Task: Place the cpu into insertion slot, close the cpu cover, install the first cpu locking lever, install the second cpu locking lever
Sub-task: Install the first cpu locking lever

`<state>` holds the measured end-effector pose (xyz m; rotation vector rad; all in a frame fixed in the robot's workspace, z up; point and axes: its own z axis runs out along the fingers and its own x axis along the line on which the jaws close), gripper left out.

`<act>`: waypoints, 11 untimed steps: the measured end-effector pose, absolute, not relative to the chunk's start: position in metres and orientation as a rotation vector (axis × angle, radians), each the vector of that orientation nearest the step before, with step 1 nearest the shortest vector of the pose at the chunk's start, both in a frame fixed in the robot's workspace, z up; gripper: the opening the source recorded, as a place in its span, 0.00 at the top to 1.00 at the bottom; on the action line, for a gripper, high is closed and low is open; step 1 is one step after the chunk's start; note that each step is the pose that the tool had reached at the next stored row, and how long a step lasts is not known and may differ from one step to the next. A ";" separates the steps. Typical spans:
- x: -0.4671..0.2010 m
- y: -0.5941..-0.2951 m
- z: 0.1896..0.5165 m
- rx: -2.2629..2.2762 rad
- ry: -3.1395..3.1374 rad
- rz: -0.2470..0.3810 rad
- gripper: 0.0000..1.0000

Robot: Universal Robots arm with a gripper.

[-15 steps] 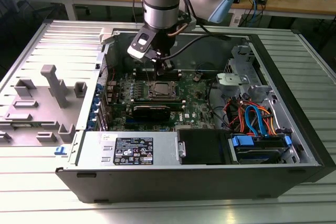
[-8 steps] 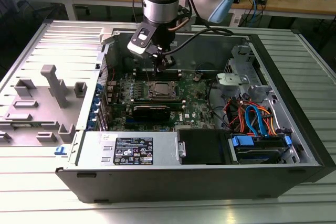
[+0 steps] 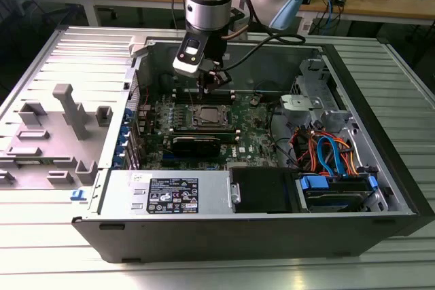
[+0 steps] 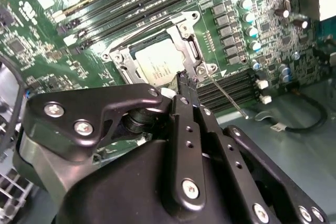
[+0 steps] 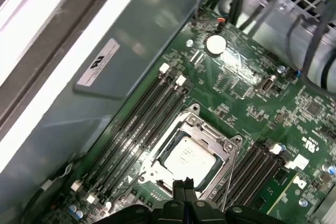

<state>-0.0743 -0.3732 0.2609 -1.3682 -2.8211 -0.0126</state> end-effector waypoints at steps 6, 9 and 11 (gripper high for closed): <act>-0.089 -0.373 0.261 -1.358 -2.826 -0.013 0.89; -0.096 -0.373 0.260 -1.339 -2.835 -0.014 0.89; -0.096 -0.373 0.260 -1.264 -2.869 -0.013 0.89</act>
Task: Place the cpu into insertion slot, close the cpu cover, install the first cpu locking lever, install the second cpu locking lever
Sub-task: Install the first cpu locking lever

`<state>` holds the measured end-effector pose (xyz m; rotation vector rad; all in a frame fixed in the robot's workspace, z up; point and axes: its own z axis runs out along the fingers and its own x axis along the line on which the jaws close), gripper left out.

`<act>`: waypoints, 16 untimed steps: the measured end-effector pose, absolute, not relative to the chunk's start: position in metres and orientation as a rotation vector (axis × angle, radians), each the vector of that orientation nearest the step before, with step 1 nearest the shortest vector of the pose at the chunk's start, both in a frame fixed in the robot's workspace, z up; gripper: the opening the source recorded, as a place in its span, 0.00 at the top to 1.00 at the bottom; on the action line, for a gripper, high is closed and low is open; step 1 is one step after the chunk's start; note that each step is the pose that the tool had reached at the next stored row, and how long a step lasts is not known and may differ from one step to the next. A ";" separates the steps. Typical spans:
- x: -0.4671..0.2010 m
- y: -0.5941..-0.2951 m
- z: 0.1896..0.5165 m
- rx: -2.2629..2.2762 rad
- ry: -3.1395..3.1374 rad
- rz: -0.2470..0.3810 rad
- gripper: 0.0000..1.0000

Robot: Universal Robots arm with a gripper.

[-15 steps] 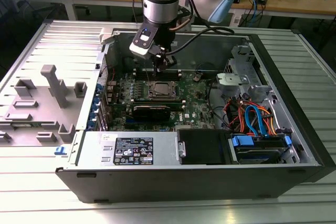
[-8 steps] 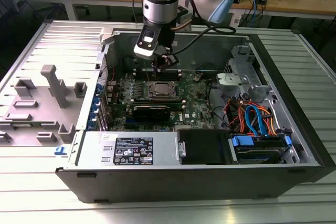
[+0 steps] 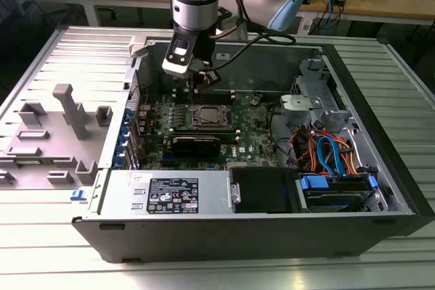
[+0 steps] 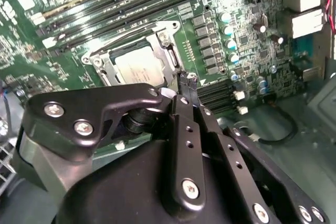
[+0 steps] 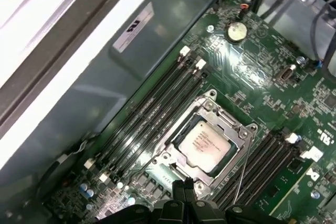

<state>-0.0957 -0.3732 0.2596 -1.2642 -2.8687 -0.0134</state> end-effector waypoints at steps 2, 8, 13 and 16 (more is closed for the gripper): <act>-0.096 -0.373 0.259 -1.184 -2.902 -0.013 0.89; -0.096 -0.373 0.258 -1.003 -2.969 -0.012 0.89; -0.103 -0.373 0.257 -0.967 -2.981 -0.012 0.89; -0.106 -0.373 0.257 -0.967 -2.981 -0.012 0.89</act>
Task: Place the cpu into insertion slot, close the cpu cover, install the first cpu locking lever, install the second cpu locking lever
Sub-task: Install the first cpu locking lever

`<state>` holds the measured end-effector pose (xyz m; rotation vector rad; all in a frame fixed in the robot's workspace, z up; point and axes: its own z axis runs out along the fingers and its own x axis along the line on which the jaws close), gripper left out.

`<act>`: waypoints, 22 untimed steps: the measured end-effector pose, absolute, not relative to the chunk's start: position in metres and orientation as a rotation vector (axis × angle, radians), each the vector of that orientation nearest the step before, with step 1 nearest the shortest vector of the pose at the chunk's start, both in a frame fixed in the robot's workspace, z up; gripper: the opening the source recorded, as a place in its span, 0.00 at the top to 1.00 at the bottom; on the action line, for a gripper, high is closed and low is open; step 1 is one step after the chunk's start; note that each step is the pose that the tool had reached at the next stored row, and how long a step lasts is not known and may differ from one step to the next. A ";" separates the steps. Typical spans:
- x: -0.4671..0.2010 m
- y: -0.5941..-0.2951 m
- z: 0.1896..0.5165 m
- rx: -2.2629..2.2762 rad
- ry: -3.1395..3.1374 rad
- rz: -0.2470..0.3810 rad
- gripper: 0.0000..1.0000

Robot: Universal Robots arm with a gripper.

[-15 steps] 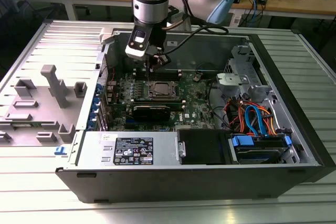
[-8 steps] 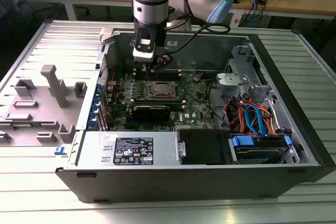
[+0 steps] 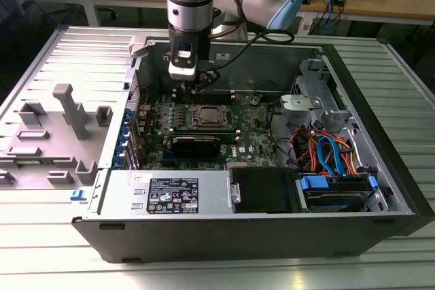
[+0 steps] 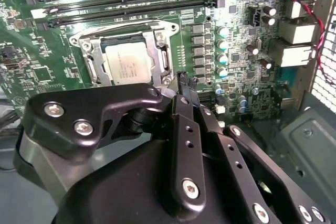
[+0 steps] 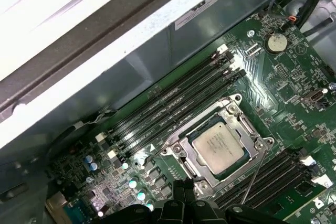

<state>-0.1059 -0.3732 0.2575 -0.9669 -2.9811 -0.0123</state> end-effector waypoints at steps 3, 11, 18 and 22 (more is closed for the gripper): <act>-0.107 -0.373 0.257 -0.964 -2.982 -0.012 0.89; -0.108 -0.373 0.257 -0.676 -3.059 -0.011 0.89; -0.113 -0.373 0.257 -0.530 -3.088 -0.010 0.89; -0.118 -0.373 0.257 -0.502 -3.092 -0.010 0.89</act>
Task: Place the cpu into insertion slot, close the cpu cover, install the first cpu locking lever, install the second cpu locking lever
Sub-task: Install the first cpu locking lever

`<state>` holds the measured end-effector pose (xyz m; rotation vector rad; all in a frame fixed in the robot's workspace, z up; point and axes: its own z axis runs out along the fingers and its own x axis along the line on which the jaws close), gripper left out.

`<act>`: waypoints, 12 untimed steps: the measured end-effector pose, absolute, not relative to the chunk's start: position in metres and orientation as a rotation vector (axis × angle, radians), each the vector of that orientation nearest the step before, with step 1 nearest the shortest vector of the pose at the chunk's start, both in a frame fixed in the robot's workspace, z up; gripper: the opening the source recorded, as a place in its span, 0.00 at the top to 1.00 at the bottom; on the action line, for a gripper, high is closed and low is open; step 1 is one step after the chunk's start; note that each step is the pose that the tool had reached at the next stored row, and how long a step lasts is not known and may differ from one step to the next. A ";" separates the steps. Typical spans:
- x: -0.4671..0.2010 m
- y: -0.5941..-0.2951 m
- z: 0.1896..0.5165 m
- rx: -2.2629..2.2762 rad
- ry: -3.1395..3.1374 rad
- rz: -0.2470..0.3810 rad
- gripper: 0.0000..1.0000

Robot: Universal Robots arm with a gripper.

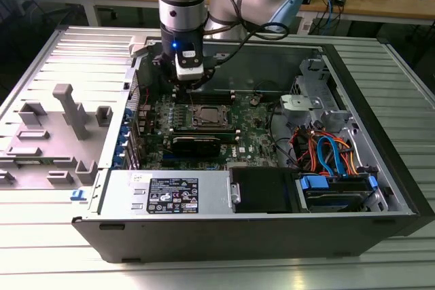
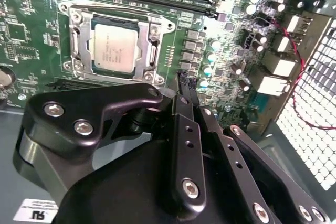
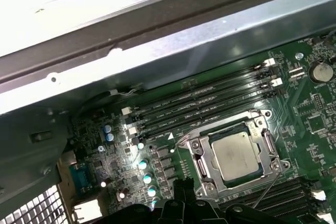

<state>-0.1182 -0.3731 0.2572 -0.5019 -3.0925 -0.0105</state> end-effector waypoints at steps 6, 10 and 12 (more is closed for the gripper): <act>-0.119 -0.373 0.257 -0.321 -3.116 -0.010 0.89; -0.119 -0.373 0.257 -0.295 -3.119 -0.010 0.89; -0.119 -0.373 0.257 -0.294 -3.119 -0.009 0.89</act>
